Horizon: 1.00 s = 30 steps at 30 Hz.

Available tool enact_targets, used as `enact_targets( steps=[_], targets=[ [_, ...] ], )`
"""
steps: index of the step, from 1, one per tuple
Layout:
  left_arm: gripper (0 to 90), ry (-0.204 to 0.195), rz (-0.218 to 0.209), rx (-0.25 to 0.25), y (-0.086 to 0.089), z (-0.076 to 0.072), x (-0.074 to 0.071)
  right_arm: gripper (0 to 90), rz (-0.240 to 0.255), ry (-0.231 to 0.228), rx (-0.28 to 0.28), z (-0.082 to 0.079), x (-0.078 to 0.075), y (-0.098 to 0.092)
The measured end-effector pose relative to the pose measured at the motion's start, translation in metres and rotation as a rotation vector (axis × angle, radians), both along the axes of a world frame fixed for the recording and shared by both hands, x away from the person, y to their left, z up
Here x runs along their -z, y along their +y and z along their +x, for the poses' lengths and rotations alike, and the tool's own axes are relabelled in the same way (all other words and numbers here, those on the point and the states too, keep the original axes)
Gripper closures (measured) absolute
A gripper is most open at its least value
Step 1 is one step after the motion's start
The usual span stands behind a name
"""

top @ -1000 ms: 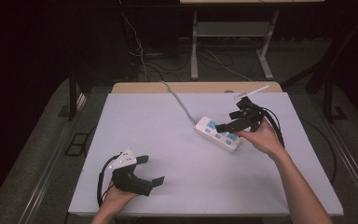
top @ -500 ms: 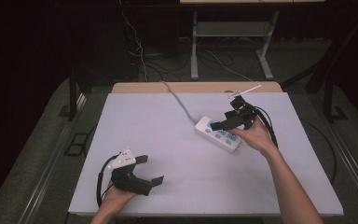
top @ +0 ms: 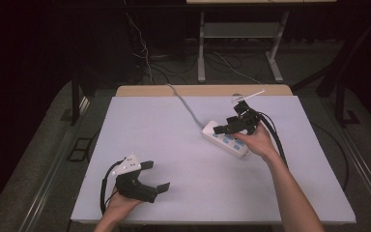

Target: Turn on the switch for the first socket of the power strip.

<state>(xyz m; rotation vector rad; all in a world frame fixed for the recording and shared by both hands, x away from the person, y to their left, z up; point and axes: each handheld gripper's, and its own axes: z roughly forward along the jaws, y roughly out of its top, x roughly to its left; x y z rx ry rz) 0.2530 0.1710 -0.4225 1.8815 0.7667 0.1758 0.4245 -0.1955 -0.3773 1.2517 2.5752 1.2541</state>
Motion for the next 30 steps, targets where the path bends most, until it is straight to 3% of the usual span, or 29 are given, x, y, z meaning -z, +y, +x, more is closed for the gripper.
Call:
enact_targets(
  steps=[1, 2, 4, 8, 14, 15, 24, 30],
  targets=[
    [0.0, 0.0, 0.001, 0.0, 0.0, 0.0, 0.0, 16.3, 0.0, 0.0, 0.0, 0.0, 0.0, 0.0],
    [0.0, 0.0, 0.001, 0.0, 0.0, 0.0, 0.0, 23.7, -0.017, -0.016, 0.006, 0.001, 0.001, 0.002],
    [0.0, -0.001, 0.003, -0.001, 0.0, 0.0, 0.0, 28.2, -0.022, -0.024, 0.014, 0.001, 0.003, 0.004],
    [0.0, 0.001, 0.005, -0.002, 0.0, 0.0, 0.0, 41.1, 0.01, -0.024, 0.017, 0.003, 0.006, 0.004],
    [0.0, 0.003, 0.003, -0.012, 0.003, 0.001, 0.001, 55.5, -0.011, -0.031, 0.017, 0.006, 0.011, 0.007],
    [0.0, 0.004, 0.001, -0.013, 0.004, 0.002, 0.001, 61.8, -0.012, -0.028, 0.017, 0.007, 0.013, 0.007],
    [0.0, 0.005, 0.0, -0.02, 0.007, 0.003, 0.001, 84.5, -0.019, -0.003, -0.008, 0.013, 0.023, 0.008],
    [0.0, 0.007, -0.001, -0.024, 0.007, 0.004, 0.002, 89.3, -0.011, 0.015, -0.013, 0.016, 0.027, 0.008]
  ],
)
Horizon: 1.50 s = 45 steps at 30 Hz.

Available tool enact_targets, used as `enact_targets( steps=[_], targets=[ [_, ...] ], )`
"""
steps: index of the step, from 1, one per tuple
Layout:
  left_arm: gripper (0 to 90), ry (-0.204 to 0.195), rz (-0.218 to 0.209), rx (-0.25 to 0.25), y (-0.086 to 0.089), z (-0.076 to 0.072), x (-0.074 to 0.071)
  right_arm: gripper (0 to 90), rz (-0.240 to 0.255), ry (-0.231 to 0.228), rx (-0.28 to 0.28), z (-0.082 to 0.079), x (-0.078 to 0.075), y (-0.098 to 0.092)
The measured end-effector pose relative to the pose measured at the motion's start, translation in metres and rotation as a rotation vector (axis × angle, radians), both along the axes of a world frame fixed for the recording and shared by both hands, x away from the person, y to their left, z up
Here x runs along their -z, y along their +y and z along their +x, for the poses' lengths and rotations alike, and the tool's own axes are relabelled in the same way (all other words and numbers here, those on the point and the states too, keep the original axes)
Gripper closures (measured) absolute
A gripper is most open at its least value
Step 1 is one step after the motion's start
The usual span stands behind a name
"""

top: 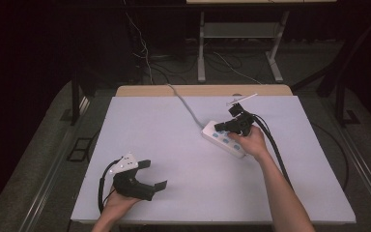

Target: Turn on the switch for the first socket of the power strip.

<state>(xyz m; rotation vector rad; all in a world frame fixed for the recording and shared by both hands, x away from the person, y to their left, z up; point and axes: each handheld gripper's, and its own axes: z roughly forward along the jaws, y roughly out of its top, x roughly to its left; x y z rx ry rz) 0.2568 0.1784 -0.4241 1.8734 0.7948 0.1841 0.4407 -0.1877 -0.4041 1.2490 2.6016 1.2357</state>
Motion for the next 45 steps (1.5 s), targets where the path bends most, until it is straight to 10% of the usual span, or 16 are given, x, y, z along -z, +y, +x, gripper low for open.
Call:
enact_targets(
  steps=[22, 45],
  targets=[
    [0.0, 0.005, 0.007, 0.004, 0.001, 0.002, 0.001, 89.4, -0.012, 0.045, -0.011, 0.005, 0.017, 0.005],
    [0.0, 0.006, 0.023, 0.014, -0.001, 0.001, 0.002, 90.0, -0.091, -0.067, -0.028, -0.006, 0.017, 0.013]
  ],
)
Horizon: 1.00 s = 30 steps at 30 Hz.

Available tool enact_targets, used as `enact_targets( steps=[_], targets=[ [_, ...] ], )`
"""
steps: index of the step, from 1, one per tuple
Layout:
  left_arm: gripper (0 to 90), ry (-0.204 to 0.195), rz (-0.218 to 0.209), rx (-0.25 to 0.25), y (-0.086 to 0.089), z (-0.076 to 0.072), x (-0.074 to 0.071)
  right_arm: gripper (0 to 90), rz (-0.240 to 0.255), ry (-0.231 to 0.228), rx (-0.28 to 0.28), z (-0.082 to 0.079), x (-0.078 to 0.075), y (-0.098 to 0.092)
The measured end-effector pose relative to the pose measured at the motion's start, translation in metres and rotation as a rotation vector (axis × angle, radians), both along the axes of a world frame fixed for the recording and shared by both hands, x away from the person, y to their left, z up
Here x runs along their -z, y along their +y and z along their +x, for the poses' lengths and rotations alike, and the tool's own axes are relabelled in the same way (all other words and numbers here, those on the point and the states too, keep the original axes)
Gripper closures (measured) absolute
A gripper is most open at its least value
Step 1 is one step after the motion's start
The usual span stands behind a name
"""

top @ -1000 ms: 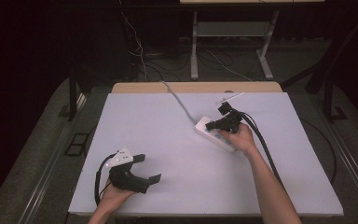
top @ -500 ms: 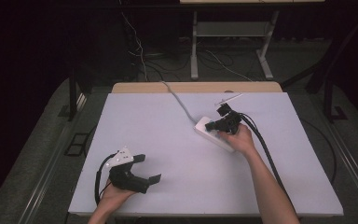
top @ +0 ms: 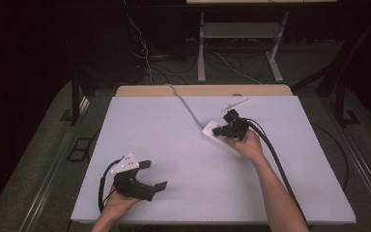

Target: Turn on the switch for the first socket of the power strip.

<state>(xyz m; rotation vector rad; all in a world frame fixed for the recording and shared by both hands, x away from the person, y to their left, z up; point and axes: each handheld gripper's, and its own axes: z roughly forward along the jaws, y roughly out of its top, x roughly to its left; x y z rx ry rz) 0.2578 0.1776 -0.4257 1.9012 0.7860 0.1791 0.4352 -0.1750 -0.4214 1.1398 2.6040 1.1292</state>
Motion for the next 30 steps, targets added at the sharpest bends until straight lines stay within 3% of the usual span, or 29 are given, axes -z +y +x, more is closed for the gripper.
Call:
enact_targets(
  steps=[12, 19, 30],
  targets=[
    [0.0, 0.007, 0.004, 0.008, -0.0027, -0.0007, 0.0012, 90.0, 0.02, -0.012, 0.004, -0.0014, 0.0029, -0.0017],
    [0.0, 0.007, 0.008, 0.01, -0.0029, -0.0007, 0.0013, 90.0, -0.004, -0.032, -0.002, -0.004, 0.0027, 0.0007],
    [0.0, 0.006, 0.002, 0.013, -0.0025, -0.0004, 0.001, 90.0, -0.042, 0.0, -0.028, 0.0017, -0.0023, 0.0038]
  ],
)
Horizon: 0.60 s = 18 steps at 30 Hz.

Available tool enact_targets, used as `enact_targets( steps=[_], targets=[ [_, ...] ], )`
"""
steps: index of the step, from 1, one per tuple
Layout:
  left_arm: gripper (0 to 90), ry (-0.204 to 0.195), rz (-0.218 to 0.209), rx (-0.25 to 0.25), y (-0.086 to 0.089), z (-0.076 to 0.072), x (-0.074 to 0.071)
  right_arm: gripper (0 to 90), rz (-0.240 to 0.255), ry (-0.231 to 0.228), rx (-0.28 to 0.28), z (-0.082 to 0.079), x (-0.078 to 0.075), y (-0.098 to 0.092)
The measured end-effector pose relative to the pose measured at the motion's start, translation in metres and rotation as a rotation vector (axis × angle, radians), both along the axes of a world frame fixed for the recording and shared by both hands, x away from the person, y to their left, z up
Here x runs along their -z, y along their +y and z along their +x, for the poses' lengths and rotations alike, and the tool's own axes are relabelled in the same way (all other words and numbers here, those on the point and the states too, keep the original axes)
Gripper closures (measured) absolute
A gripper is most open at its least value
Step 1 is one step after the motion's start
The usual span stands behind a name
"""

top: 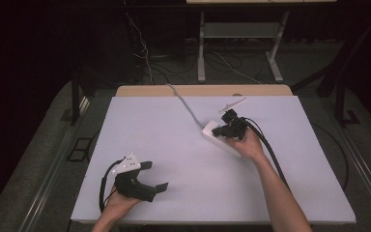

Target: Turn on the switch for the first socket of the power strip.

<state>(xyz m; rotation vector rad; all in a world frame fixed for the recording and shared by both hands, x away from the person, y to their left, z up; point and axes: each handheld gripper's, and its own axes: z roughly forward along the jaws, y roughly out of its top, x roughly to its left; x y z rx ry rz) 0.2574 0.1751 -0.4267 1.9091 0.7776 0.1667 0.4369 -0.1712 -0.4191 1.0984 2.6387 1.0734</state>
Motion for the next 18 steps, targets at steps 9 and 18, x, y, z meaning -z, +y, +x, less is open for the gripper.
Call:
enact_targets(
  steps=[9, 18],
  targets=[
    [0.0, 0.002, 0.004, 0.005, 0.0, 0.001, 0.0, 90.0, -0.021, -0.021, 0.015, -0.002, -0.018, -0.011],
    [0.0, 0.003, 0.009, 0.017, -0.003, 0.0, 0.0, 90.0, 0.022, -0.009, 0.029, -0.01, -0.039, -0.032]
  ],
)
